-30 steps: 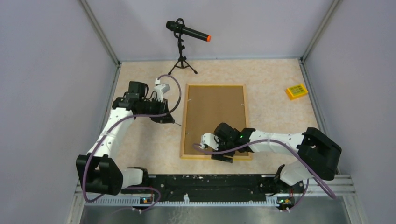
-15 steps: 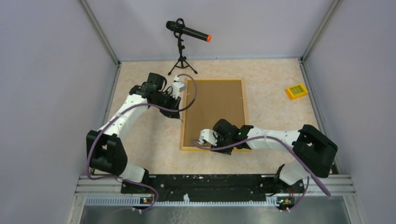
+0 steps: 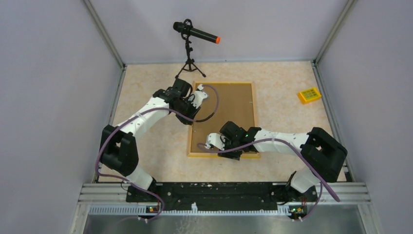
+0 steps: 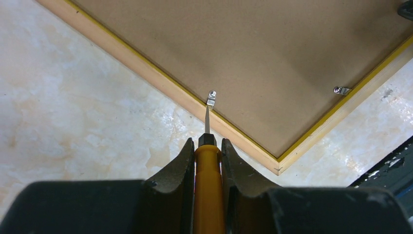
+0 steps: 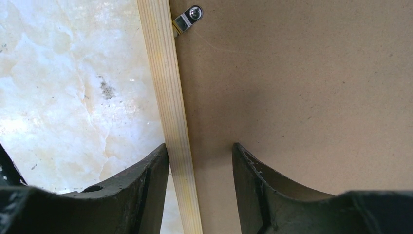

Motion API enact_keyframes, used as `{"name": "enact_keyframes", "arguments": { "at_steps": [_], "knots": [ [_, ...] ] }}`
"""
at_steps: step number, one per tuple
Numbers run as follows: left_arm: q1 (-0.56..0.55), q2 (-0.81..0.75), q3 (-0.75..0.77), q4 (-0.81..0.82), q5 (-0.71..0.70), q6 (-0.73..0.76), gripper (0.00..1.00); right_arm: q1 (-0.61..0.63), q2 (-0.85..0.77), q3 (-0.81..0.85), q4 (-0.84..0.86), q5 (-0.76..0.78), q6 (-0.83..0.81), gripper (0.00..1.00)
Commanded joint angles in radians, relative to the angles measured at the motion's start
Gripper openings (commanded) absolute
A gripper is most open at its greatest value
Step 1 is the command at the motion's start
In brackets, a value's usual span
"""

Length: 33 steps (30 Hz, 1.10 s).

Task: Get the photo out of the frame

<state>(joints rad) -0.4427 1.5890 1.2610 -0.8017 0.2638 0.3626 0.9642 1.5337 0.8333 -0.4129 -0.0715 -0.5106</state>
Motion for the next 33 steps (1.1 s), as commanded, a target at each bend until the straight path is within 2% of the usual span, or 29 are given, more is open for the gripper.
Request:
{"name": "enact_keyframes", "arguments": {
  "at_steps": [1,33],
  "knots": [
    [-0.031,0.009,0.044,0.045,-0.06,0.016,0.0,-0.007,0.031,0.024,0.037,0.002,0.034,0.48],
    [-0.106,0.057,-0.019,0.056,-0.179,0.032,0.0,-0.007,0.034,-0.002,0.063,0.04,0.071,0.47]
  ]
}}
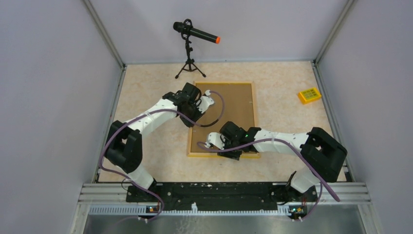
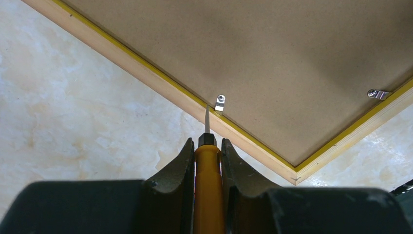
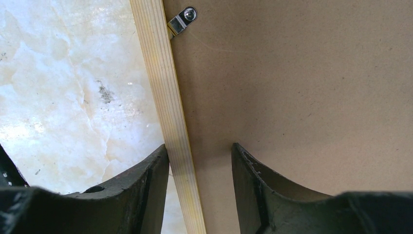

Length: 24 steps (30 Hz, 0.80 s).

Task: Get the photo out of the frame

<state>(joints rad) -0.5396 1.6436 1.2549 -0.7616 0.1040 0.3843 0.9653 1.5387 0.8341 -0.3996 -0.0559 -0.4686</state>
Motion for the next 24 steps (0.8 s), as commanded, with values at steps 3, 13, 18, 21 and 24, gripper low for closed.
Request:
{"name": "enact_keyframes", "arguments": {
  "at_steps": [3,13,18,21,24],
  "knots": [
    [-0.018,0.004,-0.021,0.015,-0.017,0.013,0.0,-0.008,0.032,-0.002,0.051,0.026,0.031,0.47],
    [-0.063,-0.006,-0.044,-0.014,-0.005,0.022,0.0,-0.007,0.039,0.008,0.054,0.027,0.034,0.46],
    [-0.08,-0.01,-0.048,-0.043,0.038,0.015,0.0,-0.008,0.043,0.013,0.056,0.024,0.036,0.46],
    [-0.082,-0.011,-0.045,-0.062,0.076,-0.008,0.0,-0.008,0.047,0.017,0.057,0.023,0.037,0.46],
    [-0.08,-0.017,-0.049,-0.074,0.098,-0.033,0.0,-0.008,0.05,0.02,0.06,0.022,0.038,0.46]
  ]
}}
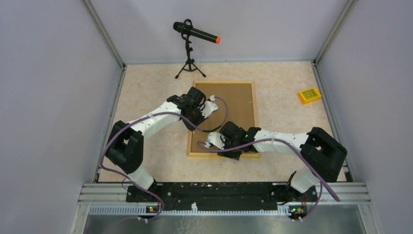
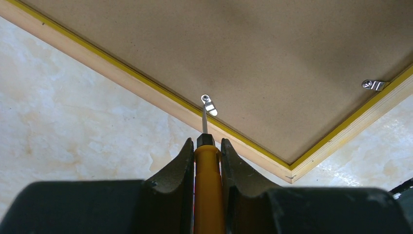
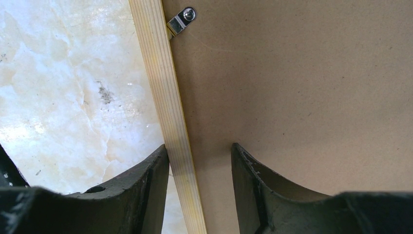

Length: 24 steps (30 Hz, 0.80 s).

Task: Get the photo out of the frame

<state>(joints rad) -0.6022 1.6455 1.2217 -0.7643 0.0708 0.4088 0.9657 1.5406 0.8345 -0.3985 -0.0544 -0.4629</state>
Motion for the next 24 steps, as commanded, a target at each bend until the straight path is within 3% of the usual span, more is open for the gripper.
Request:
{"name": "enact_keyframes", "arguments": {
  "at_steps": [1,24],
  "knots": [
    [-0.017,-0.02,-0.019,-0.073,0.138,-0.068,0.0,-0.008,0.049,0.021,0.059,0.018,0.033,0.46],
    [0.001,0.032,-0.007,0.023,0.236,-0.179,0.0,-0.007,0.056,0.028,0.061,-0.01,0.041,0.45]
  ]
}}
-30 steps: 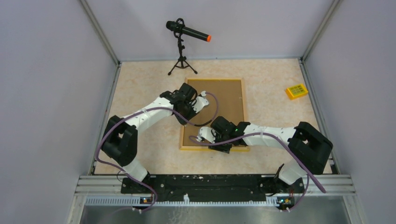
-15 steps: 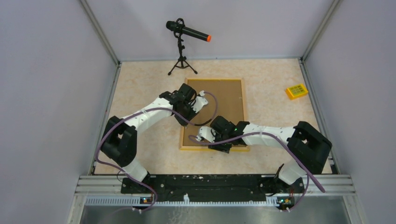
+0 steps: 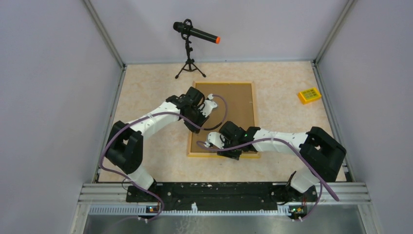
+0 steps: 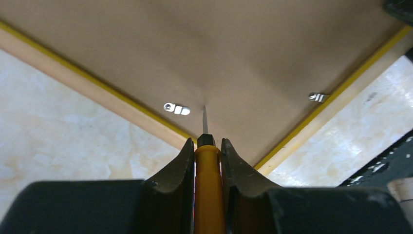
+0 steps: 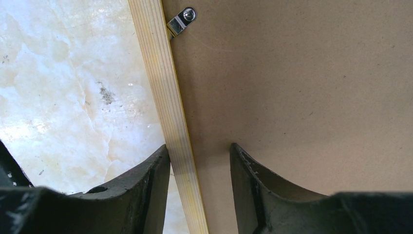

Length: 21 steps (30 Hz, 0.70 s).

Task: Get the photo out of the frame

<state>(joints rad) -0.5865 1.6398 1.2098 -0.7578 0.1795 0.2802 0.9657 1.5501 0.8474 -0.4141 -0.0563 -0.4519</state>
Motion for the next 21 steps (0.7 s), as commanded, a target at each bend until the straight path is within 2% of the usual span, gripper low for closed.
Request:
{"name": "enact_keyframes", "arguments": {
  "at_steps": [1,7,16,21],
  "knots": [
    [-0.014,0.039,0.006,0.022,0.124,-0.054,0.0,-0.007,0.047,0.015,0.075,-0.008,0.03,0.45],
    [-0.009,0.05,0.02,0.034,0.085,-0.052,0.0,-0.007,0.04,0.011,0.068,-0.004,0.03,0.45],
    [0.021,-0.077,-0.013,-0.025,-0.005,0.003,0.0,-0.007,0.024,-0.011,0.072,-0.006,0.027,0.44],
    [0.031,-0.109,-0.065,-0.005,-0.061,0.016,0.0,-0.007,0.028,-0.008,0.072,-0.011,0.029,0.45]
  ]
}}
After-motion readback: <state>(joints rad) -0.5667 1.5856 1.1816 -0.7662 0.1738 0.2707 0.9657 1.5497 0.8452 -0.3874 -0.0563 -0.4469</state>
